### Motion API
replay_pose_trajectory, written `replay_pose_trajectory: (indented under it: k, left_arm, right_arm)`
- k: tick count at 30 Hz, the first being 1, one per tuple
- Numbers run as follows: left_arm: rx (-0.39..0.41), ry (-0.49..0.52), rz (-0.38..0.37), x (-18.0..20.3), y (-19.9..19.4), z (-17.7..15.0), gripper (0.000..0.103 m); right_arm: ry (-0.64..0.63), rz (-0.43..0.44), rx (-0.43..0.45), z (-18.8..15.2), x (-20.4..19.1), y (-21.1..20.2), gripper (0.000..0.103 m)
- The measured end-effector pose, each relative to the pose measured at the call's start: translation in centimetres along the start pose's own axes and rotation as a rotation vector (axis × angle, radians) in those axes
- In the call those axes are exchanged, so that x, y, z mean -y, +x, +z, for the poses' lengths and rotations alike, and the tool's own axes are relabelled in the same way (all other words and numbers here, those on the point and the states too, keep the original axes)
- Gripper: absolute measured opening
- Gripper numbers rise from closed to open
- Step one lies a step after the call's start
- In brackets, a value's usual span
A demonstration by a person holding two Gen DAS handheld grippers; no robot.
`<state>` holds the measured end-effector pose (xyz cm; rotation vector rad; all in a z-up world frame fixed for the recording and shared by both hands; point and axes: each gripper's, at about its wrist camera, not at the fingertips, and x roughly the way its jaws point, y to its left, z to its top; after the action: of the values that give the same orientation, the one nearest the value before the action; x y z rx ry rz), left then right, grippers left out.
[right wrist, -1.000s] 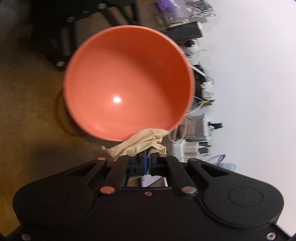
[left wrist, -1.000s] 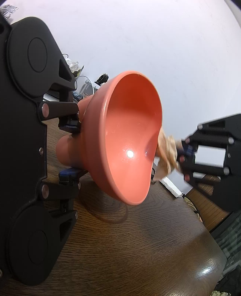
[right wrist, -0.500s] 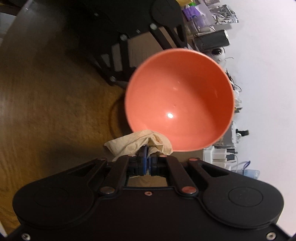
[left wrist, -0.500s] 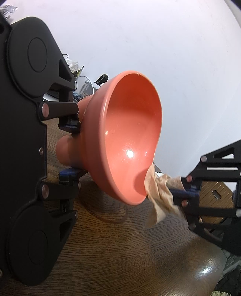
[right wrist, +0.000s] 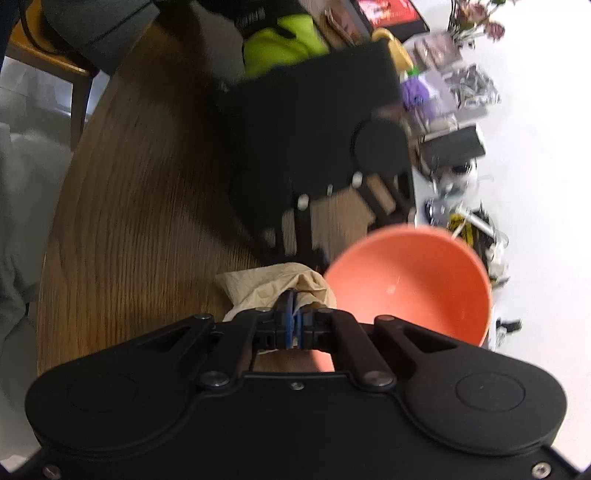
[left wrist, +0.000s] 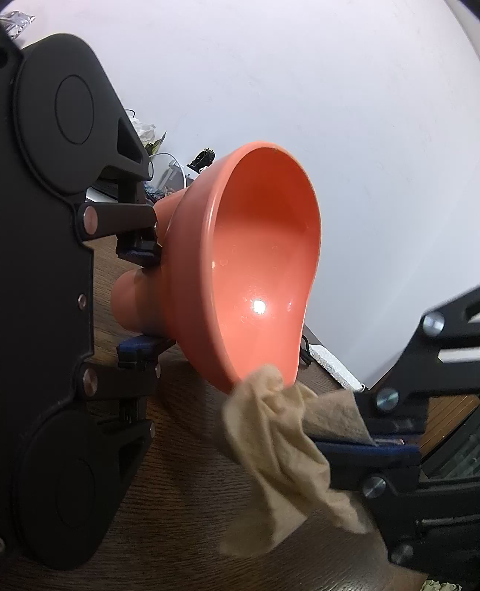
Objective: Clean bowl
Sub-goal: 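Sweep the towel around the bowl's rim and outer wall with the right gripper, then wipe the bowl's outer side and rim again with the right gripper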
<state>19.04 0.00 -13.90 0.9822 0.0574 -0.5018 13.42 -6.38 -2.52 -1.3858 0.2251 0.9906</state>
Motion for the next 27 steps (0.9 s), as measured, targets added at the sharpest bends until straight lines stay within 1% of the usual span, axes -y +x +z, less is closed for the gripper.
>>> replay_pose_trajectory:
  k: [3, 9, 12, 14, 18, 21, 27]
  left_arm:
    - [-0.001, -0.002, -0.003, -0.2, 0.1, -0.1, 0.037]
    - [-0.001, -0.002, -0.002, -0.4, 0.3, -0.2, 0.037]
    - [0.0, -0.001, -0.001, -0.5, 0.3, -0.3, 0.037]
    - [0.0, -0.001, -0.001, -0.6, 0.4, -0.4, 0.037]
    - [0.0, -0.001, -0.002, -0.5, 0.2, -0.4, 0.037]
    - [0.001, 0.003, 0.003, 3.9, -4.4, 1.5, 0.037]
    - [0.001, 0.001, 0.001, 2.3, -2.4, 0.0, 0.037]
  right_arm:
    - [-0.003, -0.02, 0.038, 0.6, 0.6, -0.4, 0.0]
    - [0.005, -0.092, 0.099, 1.9, 2.8, -0.7, 0.0]
    - [0.013, -0.166, 0.114, 2.2, 4.6, -0.1, 0.0]
    - [0.015, -0.212, 0.108, 2.1, 5.9, 0.6, 0.0]
    - [0.039, -0.278, 0.09, 1.6, 7.9, 1.5, 0.0]
    - [0.054, -0.309, 0.076, 1.1, 8.8, 1.8, 0.0]
    - [0.062, -0.356, 0.029, 0.3, 9.9, 2.5, 0.0]
